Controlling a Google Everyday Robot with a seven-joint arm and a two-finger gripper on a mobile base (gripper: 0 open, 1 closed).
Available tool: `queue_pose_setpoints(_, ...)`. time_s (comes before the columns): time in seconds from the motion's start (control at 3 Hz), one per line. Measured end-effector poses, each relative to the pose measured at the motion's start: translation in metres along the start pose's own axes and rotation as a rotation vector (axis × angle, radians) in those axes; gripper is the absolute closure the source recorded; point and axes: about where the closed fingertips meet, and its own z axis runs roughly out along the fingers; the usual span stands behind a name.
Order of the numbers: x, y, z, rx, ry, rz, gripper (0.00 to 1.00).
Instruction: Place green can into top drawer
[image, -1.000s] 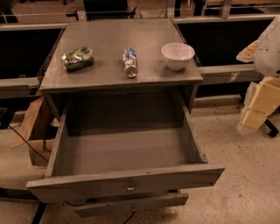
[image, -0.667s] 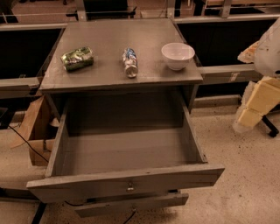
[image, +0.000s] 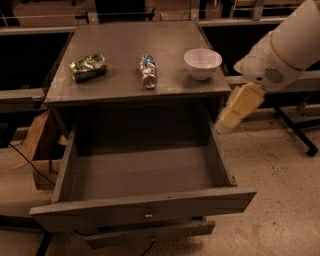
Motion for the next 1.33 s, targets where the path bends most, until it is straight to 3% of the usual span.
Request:
queue_pose_setpoints(0.33,-0.040,-0.011,0.024,0.010,-0.113,-0.013,0.00)
queue_pose_setpoints(0.67,-0.082,-0.017,0.036,0.019,-0.218,-0.067,0.00)
queue_pose_setpoints(1.0,-0.148,-0.013,0.050,-0.005,-0.355,-0.186,0.00)
queue_pose_setpoints(1.33,-0.148,-0.013,0.050,-0.005,-0.355,-0.186,0.00)
